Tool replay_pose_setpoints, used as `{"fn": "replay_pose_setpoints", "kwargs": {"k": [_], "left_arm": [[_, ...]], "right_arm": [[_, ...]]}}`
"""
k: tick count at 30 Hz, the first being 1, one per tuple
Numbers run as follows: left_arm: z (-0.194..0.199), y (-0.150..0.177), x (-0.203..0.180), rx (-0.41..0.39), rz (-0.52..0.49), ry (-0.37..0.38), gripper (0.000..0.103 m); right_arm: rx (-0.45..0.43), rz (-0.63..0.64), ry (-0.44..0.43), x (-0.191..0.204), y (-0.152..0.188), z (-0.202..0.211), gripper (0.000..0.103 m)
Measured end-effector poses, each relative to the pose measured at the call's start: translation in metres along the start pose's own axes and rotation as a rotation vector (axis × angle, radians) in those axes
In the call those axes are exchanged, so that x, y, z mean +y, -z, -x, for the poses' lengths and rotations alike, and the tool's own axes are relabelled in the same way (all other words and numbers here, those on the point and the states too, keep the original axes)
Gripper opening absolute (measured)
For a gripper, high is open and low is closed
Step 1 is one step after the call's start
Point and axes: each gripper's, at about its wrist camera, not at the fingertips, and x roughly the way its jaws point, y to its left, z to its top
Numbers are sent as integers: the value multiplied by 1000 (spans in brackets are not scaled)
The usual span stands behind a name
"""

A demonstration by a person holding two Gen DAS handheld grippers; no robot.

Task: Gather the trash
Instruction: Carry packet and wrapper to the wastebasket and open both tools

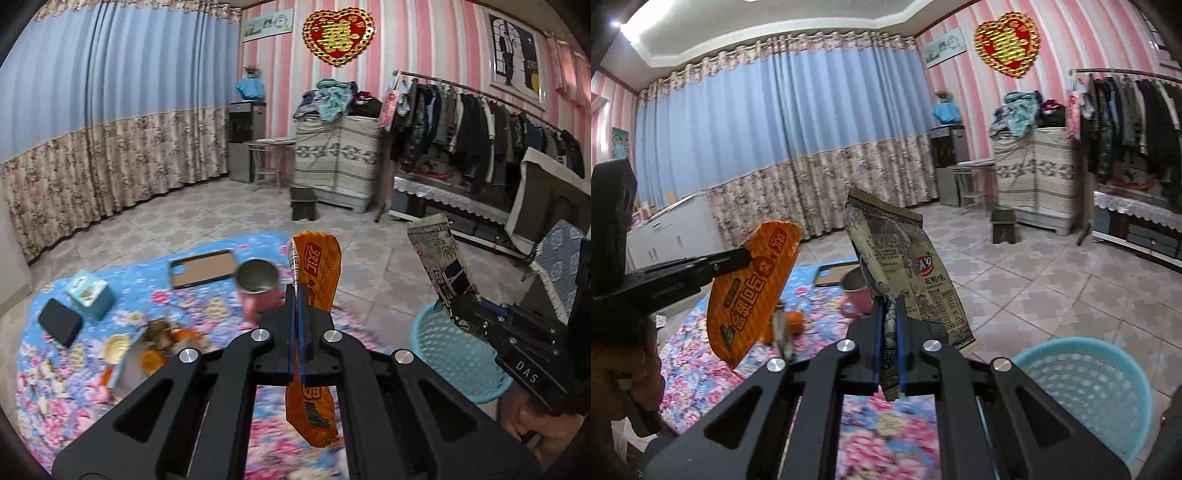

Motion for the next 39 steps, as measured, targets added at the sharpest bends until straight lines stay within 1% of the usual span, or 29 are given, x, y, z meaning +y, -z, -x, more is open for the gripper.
{"fn": "replay_pose_setpoints", "kwargs": {"k": [7,13,14,18,25,28,30,31,32,33,34,35,37,39], "left_arm": [[-17,-3,-48,7,-2,68,0],[-34,-3,-95,18,0,157,0],[-39,-2,-105,26,9,183,0],[-53,3,-139,37,-4,234,0],[-81,22,-186,86,-27,282,0],[-91,30,-197,105,-43,298,0],[-99,35,-203,124,-55,309,0],[-102,37,-205,126,-60,295,5],[-104,38,-206,128,-61,288,32],[-104,39,-206,122,-57,283,49],[-103,38,-202,102,-35,274,71],[-103,35,-200,96,-23,275,74],[-102,30,-194,94,-28,281,74],[-97,21,-183,80,-61,260,74]], "right_arm": [[-10,-31,82,-48,5,22,6],[5,-20,164,-79,19,42,6],[7,-23,173,-85,20,44,6],[11,-46,212,-109,24,53,6],[18,-66,262,-138,23,62,6],[30,-62,270,-143,24,62,7],[38,-65,276,-146,24,61,9],[41,-71,279,-148,24,61,10],[51,-77,285,-150,24,59,15],[48,-82,300,-151,24,58,36],[33,-87,311,-151,24,60,68],[7,-102,315,-152,25,63,77],[-1,-115,311,-152,25,64,77],[-3,-119,306,-150,24,64,77]]}}
